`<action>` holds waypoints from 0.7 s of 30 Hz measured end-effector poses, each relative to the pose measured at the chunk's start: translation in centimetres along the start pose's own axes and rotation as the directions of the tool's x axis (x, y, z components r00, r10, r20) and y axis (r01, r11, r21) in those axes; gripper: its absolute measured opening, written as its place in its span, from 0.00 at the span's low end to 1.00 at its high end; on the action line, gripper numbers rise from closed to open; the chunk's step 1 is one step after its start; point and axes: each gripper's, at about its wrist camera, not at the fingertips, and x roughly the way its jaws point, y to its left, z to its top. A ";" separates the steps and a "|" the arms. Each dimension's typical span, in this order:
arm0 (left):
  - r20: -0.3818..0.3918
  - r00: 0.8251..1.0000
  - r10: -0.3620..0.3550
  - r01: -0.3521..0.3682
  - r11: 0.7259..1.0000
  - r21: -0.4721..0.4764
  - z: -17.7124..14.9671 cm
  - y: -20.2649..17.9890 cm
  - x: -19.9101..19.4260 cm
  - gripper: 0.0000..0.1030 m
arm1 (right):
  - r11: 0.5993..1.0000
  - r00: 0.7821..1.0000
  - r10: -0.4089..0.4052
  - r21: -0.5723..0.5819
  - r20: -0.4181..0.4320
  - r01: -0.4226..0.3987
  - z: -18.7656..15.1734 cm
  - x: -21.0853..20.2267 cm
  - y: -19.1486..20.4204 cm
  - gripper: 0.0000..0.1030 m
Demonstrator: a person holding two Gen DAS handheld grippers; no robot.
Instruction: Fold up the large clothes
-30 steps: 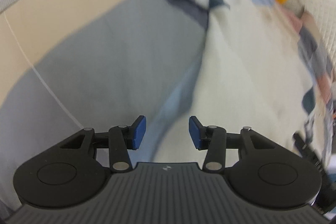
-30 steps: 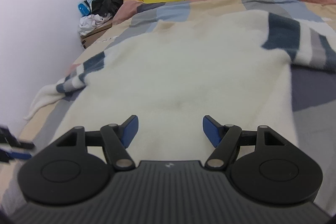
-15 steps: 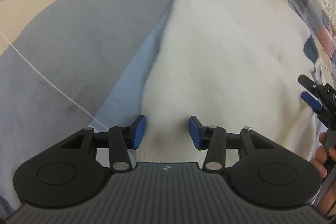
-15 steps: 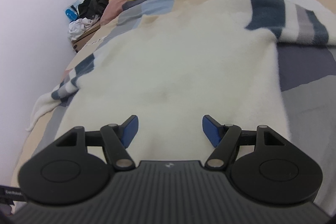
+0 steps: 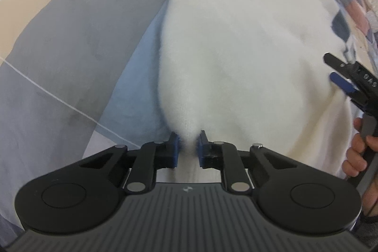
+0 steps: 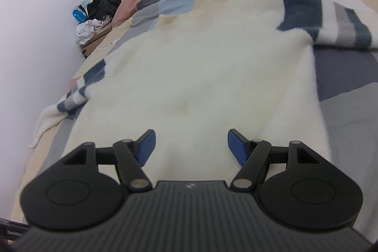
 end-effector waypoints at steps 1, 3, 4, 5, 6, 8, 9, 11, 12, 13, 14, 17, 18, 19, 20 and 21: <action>0.002 1.000 -0.001 0.001 1.000 -0.001 -0.2 0.2 -0.5 0.17 | 1.000 1.000 0.001 0.001 0.001 -0.001 0.0 -0.1 0.0 0.68; 0.006 1.000 0.000 0.000 1.000 -0.003 -0.4 0.5 -0.9 0.16 | 1.000 1.000 0.005 0.007 0.002 -0.005 0.1 -0.1 -0.1 0.68; 0.007 1.000 0.008 -0.008 1.000 -0.005 -0.3 0.8 -1.0 0.16 | 1.000 1.000 0.005 0.007 0.004 -0.005 0.2 -0.1 -0.1 0.68; 0.006 1.000 0.014 -0.014 1.000 -0.009 -0.3 1.0 -1.2 0.16 | 1.000 1.000 0.003 0.003 0.006 -0.003 0.1 -0.2 0.0 0.68; 0.004 1.000 0.014 -0.014 1.000 -0.014 -0.2 0.8 -1.2 0.16 | 1.000 1.000 0.002 -0.002 0.006 -0.002 0.1 -0.2 0.0 0.68; 0.003 0.999 0.041 -0.041 0.999 -0.019 -0.3 1.0 -1.0 0.16 | 1.000 1.000 0.002 -0.008 0.006 -0.002 0.1 -0.2 0.1 0.68; 0.000 0.998 0.056 -0.056 0.998 -0.020 -0.3 1.1 -0.9 0.16 | 1.000 1.000 0.000 -0.017 0.008 0.000 0.1 -0.2 0.2 0.68; -0.009 0.997 0.081 -0.081 0.997 -0.012 -0.3 0.4 0.4 0.16 | 0.999 1.000 -0.010 -0.035 0.012 0.010 0.1 -0.2 0.5 0.68; -0.009 0.996 0.089 -0.089 0.996 -0.010 -0.3 0.2 0.6 0.16 | 0.999 1.000 -0.015 -0.044 0.014 0.016 0.0 -0.2 0.6 0.68; -0.006 0.996 0.094 -0.094 0.995 -0.013 -0.3 0.0 0.7 0.16 | 0.999 1.000 -0.018 -0.048 0.014 0.018 0.0 -0.2 0.6 0.68; -0.001 0.995 0.096 -0.096 0.995 -0.020 -0.4 -0.1 0.6 0.16 | 0.998 1.000 -0.019 -0.051 0.014 0.020 0.0 -0.2 0.7 0.68; 0.029 0.995 0.092 -0.092 0.996 -0.009 -0.6 -1.1 -0.3 0.17 | 0.998 1.000 -0.017 -0.059 0.023 0.018 0.1 -0.5 0.8 0.68; 0.041 0.995 0.090 -0.090 0.996 0.003 -0.8 -1.4 -0.7 0.19 | 0.998 0.999 -0.014 -0.063 0.032 0.016 0.2 -0.6 0.9 0.68; 0.046 0.995 0.084 -0.084 0.996 0.004 -1.1 -1.2 -1.4 0.27 | 0.997 0.999 -0.013 -0.070 0.041 0.016 0.3 -0.8 1.0 0.68; 0.050 0.996 0.074 -0.074 0.997 -0.001 -1.1 -1.4 -1.8 0.31 | 0.997 0.999 -0.012 -0.080 0.051 0.016 0.3 -1.0 1.2 0.68; 0.059 0.996 0.065 -0.065 0.998 -0.002 -1.1 -1.7 -2.2 0.37 | 0.995 0.998 -0.011 -0.095 0.060 0.016 0.4 -1.2 1.5 0.68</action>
